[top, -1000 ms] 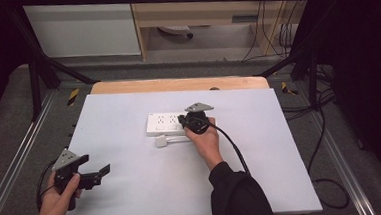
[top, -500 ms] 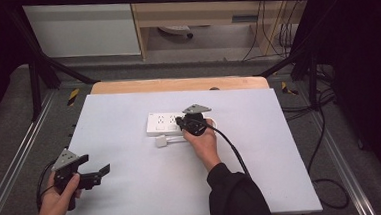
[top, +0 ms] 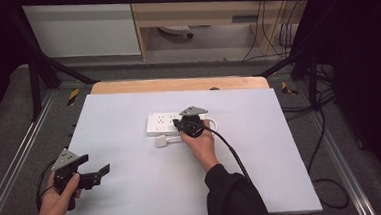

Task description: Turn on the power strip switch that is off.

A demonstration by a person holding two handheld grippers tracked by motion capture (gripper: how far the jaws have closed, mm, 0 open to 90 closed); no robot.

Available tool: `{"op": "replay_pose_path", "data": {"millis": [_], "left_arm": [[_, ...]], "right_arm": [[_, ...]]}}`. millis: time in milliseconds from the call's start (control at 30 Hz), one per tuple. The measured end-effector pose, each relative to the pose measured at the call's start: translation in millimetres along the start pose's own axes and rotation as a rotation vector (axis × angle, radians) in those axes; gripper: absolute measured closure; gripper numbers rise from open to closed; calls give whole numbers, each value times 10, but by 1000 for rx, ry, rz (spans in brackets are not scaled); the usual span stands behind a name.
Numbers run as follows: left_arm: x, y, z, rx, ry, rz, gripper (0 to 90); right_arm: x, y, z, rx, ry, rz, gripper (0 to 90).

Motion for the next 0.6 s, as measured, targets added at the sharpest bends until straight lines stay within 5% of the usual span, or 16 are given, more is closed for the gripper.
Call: {"op": "replay_pose_path", "data": {"millis": [600], "left_arm": [[1,1,-2,0,0,-1,71]], "right_arm": [[10,-27,13,8,-4,-1,900]]}}
Point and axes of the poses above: each handheld gripper's, and its own axes: z roughly forward along the jaws, y roughly out of its top, x roughly to its left, the point moved 2 cm from there along z, roughly forward along the jaws, and after that the axes turned 12 degrees about -x, right-handed, at the moved point
